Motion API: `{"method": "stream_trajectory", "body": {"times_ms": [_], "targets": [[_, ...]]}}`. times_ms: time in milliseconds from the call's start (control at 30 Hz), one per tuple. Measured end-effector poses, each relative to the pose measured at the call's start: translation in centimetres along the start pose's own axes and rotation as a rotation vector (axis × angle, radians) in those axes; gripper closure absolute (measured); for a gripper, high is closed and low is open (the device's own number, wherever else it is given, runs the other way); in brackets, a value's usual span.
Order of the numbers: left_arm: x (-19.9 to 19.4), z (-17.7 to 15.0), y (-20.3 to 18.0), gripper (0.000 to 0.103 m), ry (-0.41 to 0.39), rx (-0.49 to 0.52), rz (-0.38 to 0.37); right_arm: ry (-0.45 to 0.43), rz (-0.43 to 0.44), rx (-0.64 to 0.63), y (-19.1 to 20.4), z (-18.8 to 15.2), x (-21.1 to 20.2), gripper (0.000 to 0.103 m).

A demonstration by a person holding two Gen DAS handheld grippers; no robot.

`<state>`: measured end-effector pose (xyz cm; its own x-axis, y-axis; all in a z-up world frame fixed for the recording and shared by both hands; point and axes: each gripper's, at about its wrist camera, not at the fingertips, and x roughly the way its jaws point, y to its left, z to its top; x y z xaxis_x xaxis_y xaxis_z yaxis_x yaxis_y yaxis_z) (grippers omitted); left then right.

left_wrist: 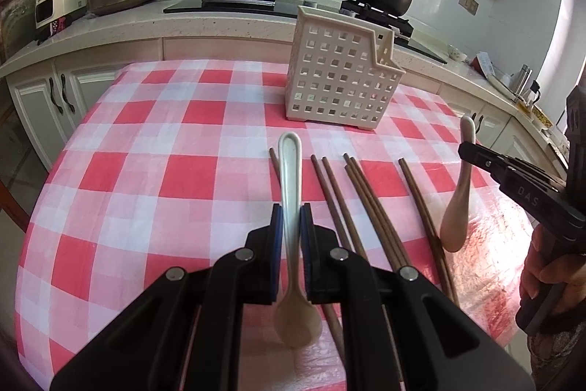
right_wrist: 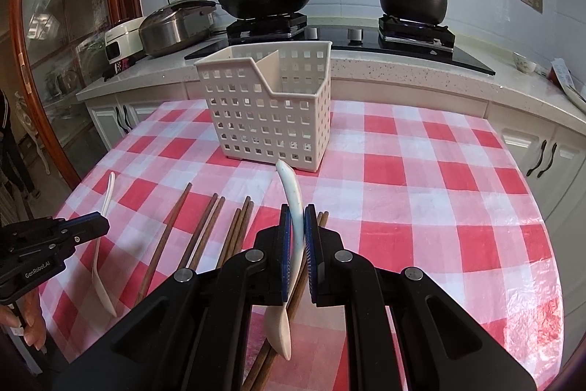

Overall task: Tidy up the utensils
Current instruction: 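Lift the held spoons with both tools and carry them toward the white basket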

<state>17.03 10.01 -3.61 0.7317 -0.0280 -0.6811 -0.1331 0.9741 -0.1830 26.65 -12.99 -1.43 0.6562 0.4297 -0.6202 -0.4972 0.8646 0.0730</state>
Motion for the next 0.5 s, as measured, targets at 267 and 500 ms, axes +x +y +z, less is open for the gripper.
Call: {"method": "stream_trajectory", "body": {"times_ms": [267, 500], "targets": [[-0.6, 0.7, -0.6, 0.093, -0.017, 0.012, -0.006, -0.006, 0.005, 0.018, -0.5, 0.0, -0.5, 0.092], [-1.7, 2.3, -1.3, 0.093, -0.062, 0.041, -0.004, -0.050, 0.028, 0.004, -0.4, 1.3, -1.7, 0.093]]}}
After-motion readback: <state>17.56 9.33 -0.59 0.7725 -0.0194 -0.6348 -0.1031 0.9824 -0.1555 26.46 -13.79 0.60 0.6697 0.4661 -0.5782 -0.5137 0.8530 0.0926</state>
